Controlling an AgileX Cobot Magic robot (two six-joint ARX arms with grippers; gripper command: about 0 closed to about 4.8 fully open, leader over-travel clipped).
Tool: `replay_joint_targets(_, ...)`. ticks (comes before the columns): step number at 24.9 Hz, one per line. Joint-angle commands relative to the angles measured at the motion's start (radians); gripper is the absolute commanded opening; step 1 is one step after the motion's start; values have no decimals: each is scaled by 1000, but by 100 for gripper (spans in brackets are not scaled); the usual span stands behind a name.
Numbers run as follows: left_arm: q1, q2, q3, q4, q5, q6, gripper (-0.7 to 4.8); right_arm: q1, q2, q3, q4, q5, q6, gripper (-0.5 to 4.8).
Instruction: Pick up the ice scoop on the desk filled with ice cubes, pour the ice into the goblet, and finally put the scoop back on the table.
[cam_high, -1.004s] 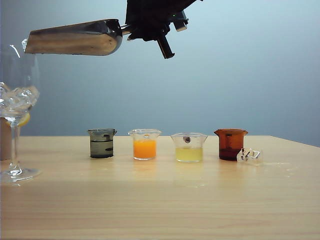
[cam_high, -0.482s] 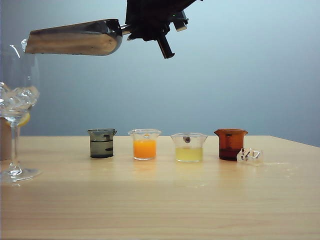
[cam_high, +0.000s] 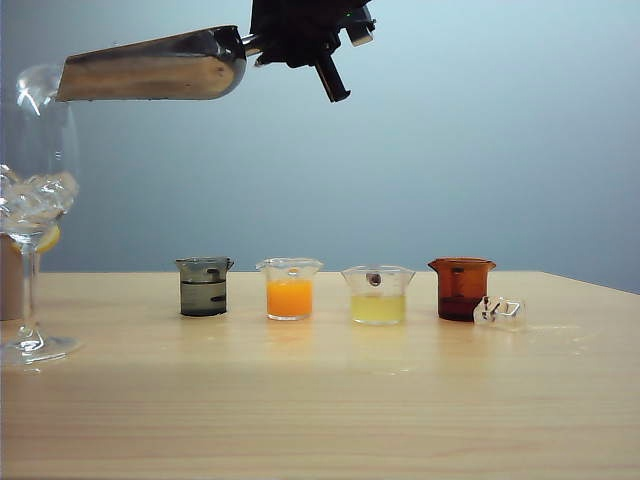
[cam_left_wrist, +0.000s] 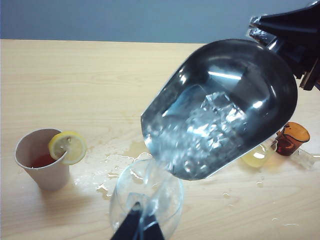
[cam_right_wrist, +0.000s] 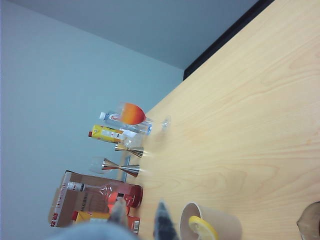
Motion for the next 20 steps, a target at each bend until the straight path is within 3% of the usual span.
replay_joint_targets(1,1,-3,1,10,1,0,-6,1,-10,10,34,-1,5,-6)
replay_joint_targets(20,1,-3,1,10,1,0,-6,0,-10,10,31,-1,-18,-6)
